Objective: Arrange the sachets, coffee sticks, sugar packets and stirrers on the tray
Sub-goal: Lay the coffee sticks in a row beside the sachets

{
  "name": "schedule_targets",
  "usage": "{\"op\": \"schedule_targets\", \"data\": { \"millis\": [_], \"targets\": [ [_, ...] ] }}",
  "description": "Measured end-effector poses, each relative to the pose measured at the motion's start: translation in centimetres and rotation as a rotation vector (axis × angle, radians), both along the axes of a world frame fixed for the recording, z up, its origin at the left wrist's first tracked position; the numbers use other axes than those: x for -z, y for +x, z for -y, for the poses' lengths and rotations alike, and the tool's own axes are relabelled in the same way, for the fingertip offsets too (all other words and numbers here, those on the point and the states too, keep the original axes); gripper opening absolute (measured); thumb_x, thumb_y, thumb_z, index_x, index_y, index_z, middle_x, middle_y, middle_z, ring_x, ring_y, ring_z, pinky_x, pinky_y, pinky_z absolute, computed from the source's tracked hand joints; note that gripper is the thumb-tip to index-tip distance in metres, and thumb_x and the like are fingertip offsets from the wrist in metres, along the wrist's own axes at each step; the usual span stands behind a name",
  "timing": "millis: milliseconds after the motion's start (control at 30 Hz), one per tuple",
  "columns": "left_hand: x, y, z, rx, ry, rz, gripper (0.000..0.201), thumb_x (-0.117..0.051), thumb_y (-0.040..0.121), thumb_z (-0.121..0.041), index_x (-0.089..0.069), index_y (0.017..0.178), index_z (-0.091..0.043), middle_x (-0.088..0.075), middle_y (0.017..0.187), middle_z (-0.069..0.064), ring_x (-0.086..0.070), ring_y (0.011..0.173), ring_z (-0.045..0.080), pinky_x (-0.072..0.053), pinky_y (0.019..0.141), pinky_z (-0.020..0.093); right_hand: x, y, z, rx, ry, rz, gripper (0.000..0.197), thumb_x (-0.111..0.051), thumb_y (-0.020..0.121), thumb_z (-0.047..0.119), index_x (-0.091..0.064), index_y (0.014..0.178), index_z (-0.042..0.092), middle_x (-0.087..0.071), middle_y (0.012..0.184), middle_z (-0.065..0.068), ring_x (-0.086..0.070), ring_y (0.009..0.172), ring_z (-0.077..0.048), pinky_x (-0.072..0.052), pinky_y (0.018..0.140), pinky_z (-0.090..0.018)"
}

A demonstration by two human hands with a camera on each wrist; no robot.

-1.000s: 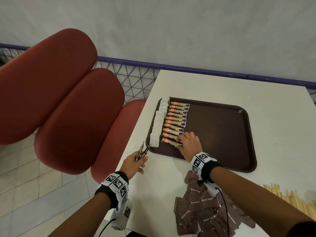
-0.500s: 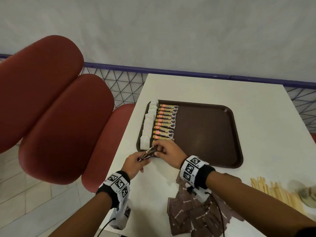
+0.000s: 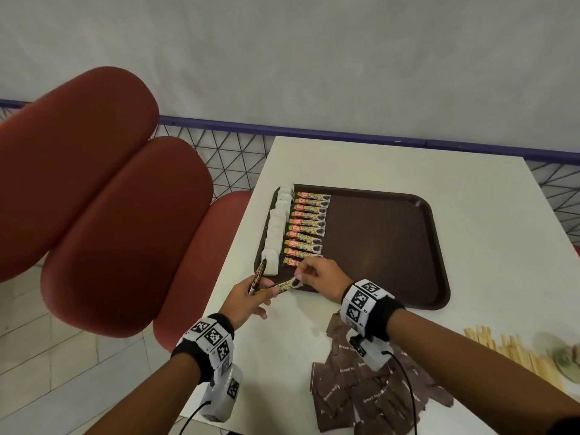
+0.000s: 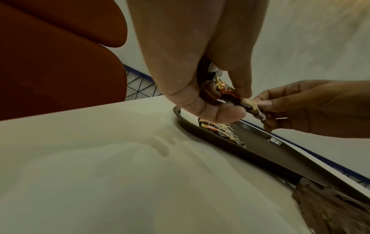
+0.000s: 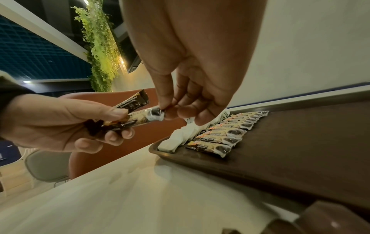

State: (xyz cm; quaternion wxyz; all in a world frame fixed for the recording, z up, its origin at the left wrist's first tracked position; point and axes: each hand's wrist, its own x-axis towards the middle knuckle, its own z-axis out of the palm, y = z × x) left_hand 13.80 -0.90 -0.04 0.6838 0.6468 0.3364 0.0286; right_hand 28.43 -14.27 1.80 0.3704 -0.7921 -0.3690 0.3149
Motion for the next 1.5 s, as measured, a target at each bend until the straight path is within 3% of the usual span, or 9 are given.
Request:
{"op": "schedule_targets", "data": {
  "millis": [300,400,500,667,867,1000,1067,1200,1500],
  "targets": [
    [-0.2,0.4,-0.2,0.016,-0.02,0.011,0.006,-0.065,0.085,-0.007,-0.062,0.089,-0.004,-0.059,0.076,0.007,-0.054,0.065,0.015,-0.051,0.049,0.024,0.4,-0.2,0.1,0.045,-0.015,-0.014,0.01,-0.053,0.091,0.008,-0.062,0.094,0.004,-0.055,0.072,0.015,-0.048,0.065,0.002,-0.038,0.062,-0.011],
    [0.0,0.2,-0.6,-0.058,-0.044,0.002,0.013,-0.06,0.09,-0.018,-0.064,0.096,-0.006,-0.062,0.083,0.009,-0.055,0.07,0.016,-0.052,0.05,0.025,0.6,0.5,0.3,0.146,-0.039,-0.005,0.012,-0.051,0.091,0.006,-0.06,0.085,0.012,-0.057,0.075,0.006,-0.049,0.065,-0.008,-0.041,0.061,-0.016],
    [0.4,-0.4,-1.4,-0.178,-0.065,-0.035,0.021,-0.055,0.093,-0.025,-0.064,0.097,-0.007,-0.058,0.081,0.007,-0.053,0.068,0.016,-0.051,0.049,0.026,1.3,1.5,0.8,0.276,-0.089,0.026,0.017,-0.052,0.09,0.006,-0.058,0.078,0.017,-0.06,0.082,-0.004,-0.052,0.075,-0.016,-0.043,0.071,-0.026],
    [1.0,-1.5,-2.5,-0.211,0.029,-0.1,0.025,-0.049,0.095,-0.033,-0.067,0.1,-0.016,-0.045,0.079,0.002,-0.046,0.068,0.014,-0.046,0.055,0.027,2.2,2.0,0.8,0.321,-0.193,0.034,0.015,-0.05,0.091,0.007,-0.064,0.094,0.005,-0.058,0.083,-0.005,-0.053,0.079,-0.017,-0.043,0.073,-0.025],
    [1.1,-2.1,-2.6,-0.16,0.182,-0.182,0.026,-0.049,0.094,-0.038,-0.065,0.102,-0.019,-0.031,0.067,-0.001,-0.035,0.061,0.014,-0.042,0.056,0.025,3.2,2.0,0.1,0.366,-0.316,0.071,0.027,-0.05,0.09,0.011,-0.053,0.066,0.025,-0.064,0.093,-0.004,-0.059,0.082,-0.02,-0.043,0.067,-0.024],
    [1.1,-2.1,-2.5,-0.136,0.183,-0.208,0.029,-0.053,0.092,-0.039,-0.061,0.097,-0.011,-0.029,0.061,-0.002,-0.034,0.055,0.014,-0.041,0.056,0.025,3.1,2.1,0.1,0.365,-0.402,0.156,0.005,-0.053,0.09,0.02,-0.058,0.093,0.019,-0.061,0.106,-0.012,-0.059,0.097,-0.028,-0.047,0.079,-0.03],
    [1.3,-2.1,-2.4,-0.14,0.161,-0.204,0.027,-0.055,0.092,-0.035,-0.063,0.102,-0.011,-0.034,0.065,-0.001,-0.037,0.058,0.014,-0.042,0.057,0.025,3.2,2.1,0.3,0.325,-0.425,0.245,0.013,-0.054,0.09,0.022,-0.055,0.101,0.016,-0.061,0.107,-0.013,-0.054,0.102,-0.03,-0.045,0.084,-0.032],
    [1.4,-2.1,-2.3,-0.112,0.144,-0.17,0.019,-0.056,0.093,-0.028,-0.063,0.102,-0.013,-0.039,0.068,0.001,-0.04,0.058,0.014,-0.042,0.054,0.024,3.2,1.9,0.8,0.22,-0.453,0.44,0.019,-0.052,0.09,0.026,-0.053,0.106,0.016,-0.056,0.116,-0.008,-0.046,0.112,-0.027,-0.041,0.091,-0.035],
    [1.5,-1.7,-2.0,-0.057,0.148,-0.161,0.021,-0.057,0.092,-0.018,-0.059,0.112,-0.017,-0.052,0.068,0.002,-0.052,0.06,0.014,-0.047,0.057,0.022,3.8,1.7,0.5,0.161,-0.505,0.418,0.032,-0.057,0.088,0.035,-0.047,0.111,0.015,-0.059,0.119,-0.006,-0.049,0.114,-0.026,-0.036,0.096,-0.037]
  ]
}}
